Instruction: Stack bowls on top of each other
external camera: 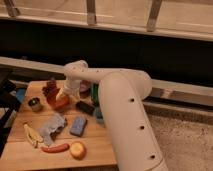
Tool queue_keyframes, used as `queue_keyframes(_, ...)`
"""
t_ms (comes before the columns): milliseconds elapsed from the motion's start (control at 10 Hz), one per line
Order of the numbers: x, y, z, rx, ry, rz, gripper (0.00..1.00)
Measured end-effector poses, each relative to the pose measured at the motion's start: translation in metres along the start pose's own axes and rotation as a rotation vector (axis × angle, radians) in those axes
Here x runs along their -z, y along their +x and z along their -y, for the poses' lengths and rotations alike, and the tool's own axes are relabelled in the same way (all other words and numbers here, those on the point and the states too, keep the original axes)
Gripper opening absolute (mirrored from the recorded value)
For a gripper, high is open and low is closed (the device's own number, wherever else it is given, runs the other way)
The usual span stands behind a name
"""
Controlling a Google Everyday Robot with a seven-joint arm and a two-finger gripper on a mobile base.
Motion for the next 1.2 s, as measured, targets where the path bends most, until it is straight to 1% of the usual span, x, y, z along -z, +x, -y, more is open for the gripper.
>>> queue_keyframes(100,-0.001,0.002,0.001,-0.008,-0.013,-0.001,0.58)
queue_keyframes(200,-0.002,0.003,0.001,-0.009,-0.021,0.001,0.48)
queue_keyframes(500,0.005,0.005,-0.015,0.004,-0.057,0.023,0.17)
queue_keyframes(600,0.007,0.005,-0.02,0.017,-0.069,0.029,0.08)
queue_keyframes(700,0.009,0.006,-0.025,0.024,-0.082,0.036,0.01)
queue_keyframes(900,0.019,0.005,-0.032,0.043,-0.105,0.056,0.0)
queue_keyframes(1100,0.046,0.001,-0.046,0.068,-0.155,0.089,0.0)
queue_keyframes(1200,0.062,-0.002,-0.052,0.081,-0.169,0.106,0.0)
